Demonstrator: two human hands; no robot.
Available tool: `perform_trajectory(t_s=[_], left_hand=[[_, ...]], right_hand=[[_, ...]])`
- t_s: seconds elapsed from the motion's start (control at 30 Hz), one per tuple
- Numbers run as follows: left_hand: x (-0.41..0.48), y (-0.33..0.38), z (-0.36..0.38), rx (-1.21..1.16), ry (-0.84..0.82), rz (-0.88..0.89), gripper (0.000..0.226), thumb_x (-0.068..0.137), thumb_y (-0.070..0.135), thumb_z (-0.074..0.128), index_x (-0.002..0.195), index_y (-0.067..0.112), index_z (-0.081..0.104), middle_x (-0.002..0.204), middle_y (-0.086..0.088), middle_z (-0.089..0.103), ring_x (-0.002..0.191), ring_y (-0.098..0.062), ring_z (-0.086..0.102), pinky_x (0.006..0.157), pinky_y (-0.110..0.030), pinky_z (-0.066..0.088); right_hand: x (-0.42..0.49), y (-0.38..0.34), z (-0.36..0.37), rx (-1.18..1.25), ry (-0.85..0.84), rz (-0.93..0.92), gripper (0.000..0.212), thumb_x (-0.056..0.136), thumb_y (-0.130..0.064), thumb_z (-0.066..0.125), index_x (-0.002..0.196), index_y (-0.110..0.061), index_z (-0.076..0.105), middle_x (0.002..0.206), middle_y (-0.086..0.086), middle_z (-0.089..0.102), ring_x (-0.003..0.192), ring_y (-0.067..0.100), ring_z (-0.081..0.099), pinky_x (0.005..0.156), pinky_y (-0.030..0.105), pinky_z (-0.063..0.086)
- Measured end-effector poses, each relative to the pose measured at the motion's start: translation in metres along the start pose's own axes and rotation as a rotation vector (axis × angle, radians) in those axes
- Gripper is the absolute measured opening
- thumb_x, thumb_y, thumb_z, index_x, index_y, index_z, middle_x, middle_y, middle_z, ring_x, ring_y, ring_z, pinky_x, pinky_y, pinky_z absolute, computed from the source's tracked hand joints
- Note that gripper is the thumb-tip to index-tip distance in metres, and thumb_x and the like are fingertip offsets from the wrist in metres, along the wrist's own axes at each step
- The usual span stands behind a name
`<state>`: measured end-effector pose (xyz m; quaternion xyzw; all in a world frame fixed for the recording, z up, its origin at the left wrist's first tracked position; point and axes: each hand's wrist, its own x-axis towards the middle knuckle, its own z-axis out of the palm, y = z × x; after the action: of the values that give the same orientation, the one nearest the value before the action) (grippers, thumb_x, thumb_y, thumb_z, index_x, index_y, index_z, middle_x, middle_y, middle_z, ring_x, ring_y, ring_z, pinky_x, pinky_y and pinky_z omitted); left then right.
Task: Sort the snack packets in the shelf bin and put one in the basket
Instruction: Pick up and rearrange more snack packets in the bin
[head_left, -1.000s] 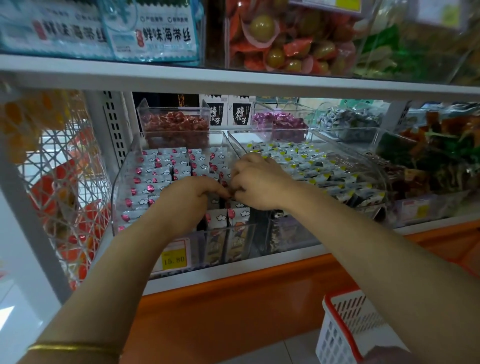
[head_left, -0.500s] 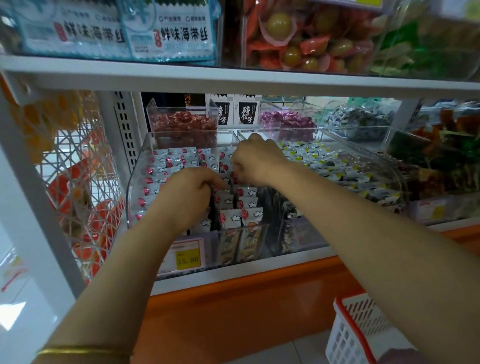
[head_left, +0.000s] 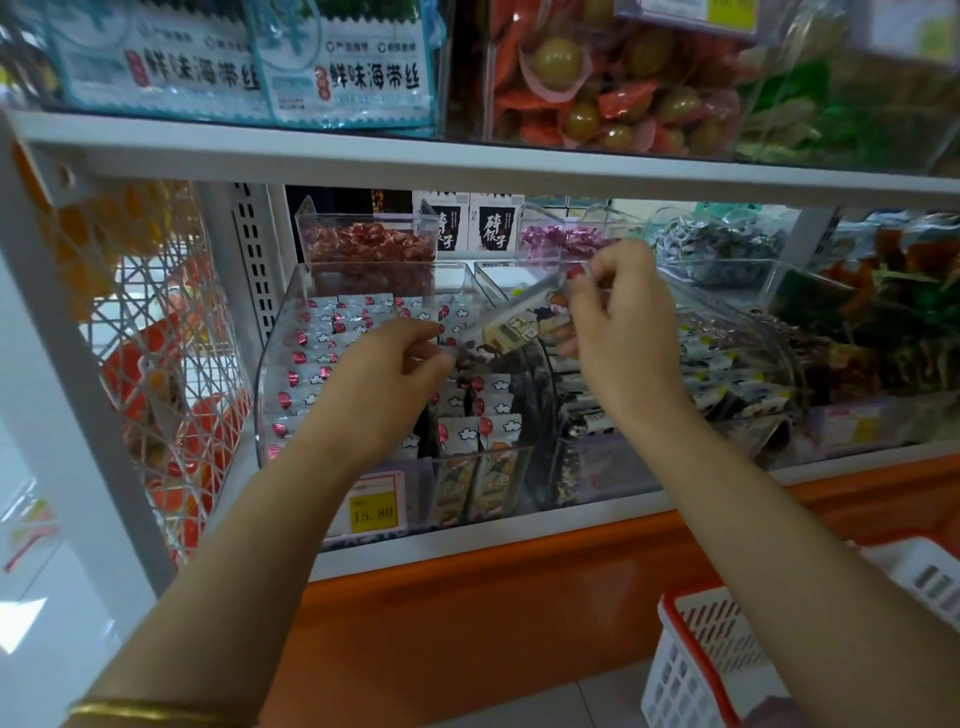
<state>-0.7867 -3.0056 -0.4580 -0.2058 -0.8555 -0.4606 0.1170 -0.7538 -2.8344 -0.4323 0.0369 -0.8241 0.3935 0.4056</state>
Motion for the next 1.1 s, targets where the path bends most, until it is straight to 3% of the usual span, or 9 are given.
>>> perform_trajectory(t_s=[0.13,0.2,0.37,0.53,0.67,0.77,0.93,1.1], left_hand=[[-0.005,0.005,0.005,-0.154,-0.041,-0.04,0.033,0.095,0.02,0.049,0.127,0.014,0.054,0.089,0.01,0.062,0.075,-0.005,0.06,0.064,-0.014,0.049],[-0.008,0.007,0.004,-0.246,-0.032,-0.079,0.023,0.094,0.021,0.05,0.114,0.014,0.061,0.086,0.003,0.066,0.068,-0.007,0.062,0.055,-0.013,0.049],[-0.014,0.01,0.002,-0.602,-0.015,-0.209,0.015,0.091,0.02,0.055,0.097,0.009,0.062,0.089,-0.005,0.066,0.075,-0.01,0.068,0.064,-0.019,0.056],[-0.016,0.01,0.002,-0.847,0.005,-0.321,0.011,0.091,0.018,0.054,0.087,0.009,0.059,0.076,-0.007,0.058,0.061,-0.01,0.063,0.058,-0.016,0.052],[-0.016,0.01,0.002,-0.995,-0.009,-0.4,0.016,0.091,0.018,0.055,0.079,0.008,0.058,0.057,-0.001,0.06,0.051,-0.007,0.06,0.052,-0.015,0.051],[-0.016,0.012,0.001,-1.098,-0.015,-0.442,0.015,0.09,0.017,0.057,0.078,0.008,0.058,0.054,0.0,0.061,0.051,-0.007,0.061,0.051,-0.015,0.05],[-0.015,0.015,0.0,-1.039,-0.022,-0.395,0.023,0.086,0.031,0.058,0.08,0.009,0.059,0.06,0.0,0.062,0.057,-0.009,0.064,0.052,-0.017,0.052],[-0.019,0.019,0.002,-0.825,-0.045,-0.262,0.038,0.075,0.04,0.058,0.087,0.005,0.065,0.08,-0.008,0.066,0.071,-0.013,0.067,0.065,-0.019,0.055]], right_hand=[[-0.017,0.005,-0.01,0.294,-0.022,0.229,0.005,0.099,-0.007,0.042,0.094,-0.008,0.042,0.078,0.006,0.054,0.052,0.012,0.06,0.052,0.029,0.056],[-0.022,0.008,-0.012,0.462,-0.037,0.359,0.003,0.099,-0.006,0.042,0.098,-0.005,0.045,0.081,0.008,0.055,0.052,0.011,0.062,0.053,0.027,0.057],[-0.031,0.012,-0.016,1.032,-0.102,0.705,0.011,0.092,0.001,0.051,0.087,0.0,0.061,0.071,0.008,0.066,0.059,0.013,0.067,0.056,0.022,0.055],[-0.033,0.013,-0.017,1.263,-0.151,0.777,0.013,0.087,0.003,0.053,0.094,0.003,0.064,0.072,0.01,0.069,0.065,0.014,0.069,0.056,0.019,0.055],[-0.034,0.014,-0.014,1.33,-0.139,0.785,0.011,0.085,-0.001,0.056,0.09,0.003,0.065,0.073,0.01,0.071,0.065,0.014,0.07,0.055,0.018,0.055],[-0.035,0.014,-0.013,1.335,-0.133,0.787,0.01,0.086,-0.001,0.056,0.088,0.003,0.064,0.072,0.011,0.071,0.065,0.015,0.07,0.054,0.018,0.055],[-0.036,0.015,-0.012,1.151,-0.103,0.691,0.014,0.091,0.002,0.051,0.082,-0.003,0.061,0.066,0.007,0.07,0.063,0.018,0.07,0.056,0.023,0.056],[-0.039,0.014,-0.013,0.831,-0.122,0.542,0.011,0.09,-0.014,0.06,0.081,-0.007,0.061,0.071,0.0,0.065,0.067,0.016,0.068,0.06,0.028,0.058]])
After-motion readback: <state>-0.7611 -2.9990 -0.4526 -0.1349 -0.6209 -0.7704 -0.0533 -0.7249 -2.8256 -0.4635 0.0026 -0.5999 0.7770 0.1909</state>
